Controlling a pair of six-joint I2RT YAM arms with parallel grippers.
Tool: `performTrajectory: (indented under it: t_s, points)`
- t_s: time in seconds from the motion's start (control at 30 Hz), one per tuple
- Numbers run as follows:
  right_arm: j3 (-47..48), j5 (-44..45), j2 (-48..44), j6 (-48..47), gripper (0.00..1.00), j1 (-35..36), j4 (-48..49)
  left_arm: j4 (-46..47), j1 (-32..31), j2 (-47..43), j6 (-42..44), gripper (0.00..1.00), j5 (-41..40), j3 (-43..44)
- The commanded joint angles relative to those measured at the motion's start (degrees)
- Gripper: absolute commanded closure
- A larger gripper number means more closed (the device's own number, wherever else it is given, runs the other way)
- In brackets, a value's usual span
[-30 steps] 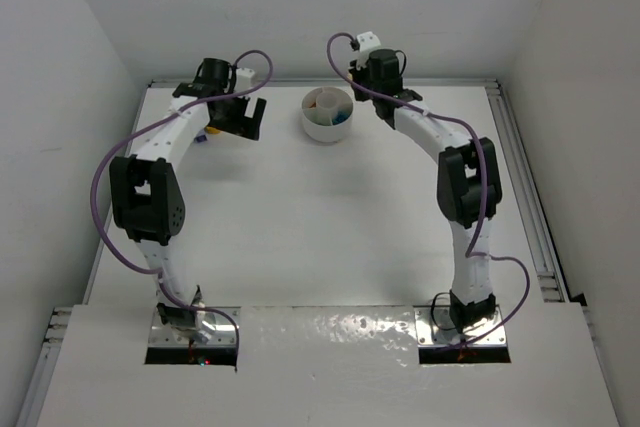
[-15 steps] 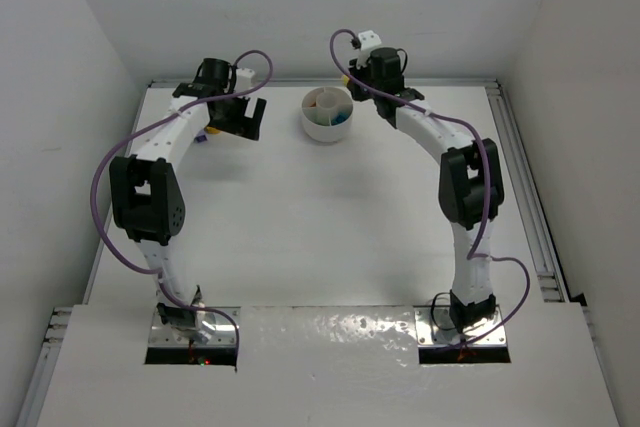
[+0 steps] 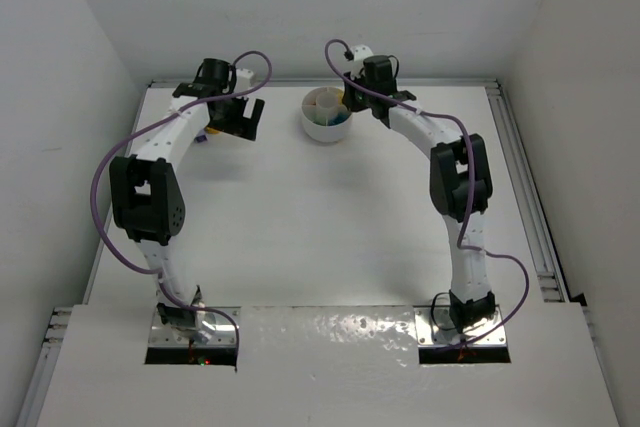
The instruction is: Sort the legos into containers by color
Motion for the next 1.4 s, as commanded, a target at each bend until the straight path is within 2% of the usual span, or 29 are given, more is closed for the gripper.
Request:
performTrajectory:
  t_s: [0.0,0.1,0.13,0.23,0.8,1.1,1.2,1.23,1.37]
  points:
    - [3.4,-0.3,0.2,0.8,0.98,0.1,0.4,0.8,0.7,-0.2,-0.3,0.0,-1.3,1.2]
    - [3.5,-0.3,0.1,0.8,0.84,0.1,0.4,0.8,0.8,-0.4,-0.2,0.0,-2.0,1.3]
    - [3.5,-0.3,-0.1,0.8,0.74,0.1,0.4,0.8,0.8,-0.3,-0.2,0.0,-2.0,1.3]
    - [3.7,0.1,-0.6,0.6,0.63,0.1,0.5,0.8,0.8,-0.5,-0.2,0.0,-2.0,1.3]
    - [2.9,1.6,-4.4,-0.7,0.61,0.1,1.9,1.8,3.0,-0.9,-1.9,0.0,-4.3,1.6]
    - [1.7,1.5,-5.6,-0.3,0.61,0.1,0.3,1.8,9.4,1.2,-5.2,0.0,-8.5,3.7]
    - [0.5,1.2,-6.8,-0.2,0.61,0.1,0.2,1.7,10.8,1.7,-4.6,0.08,-11.5,5.1]
    - [0.0,1.1,-7.3,-0.1,0.6,0.1,0.6,1.9,11.1,1.8,-3.9,0.16,-12.9,5.6]
    - [-1.7,0.5,-9.1,0.4,0.6,0.2,1.4,3.2,12.3,3.7,-1.1,0.31,-16.1,5.7]
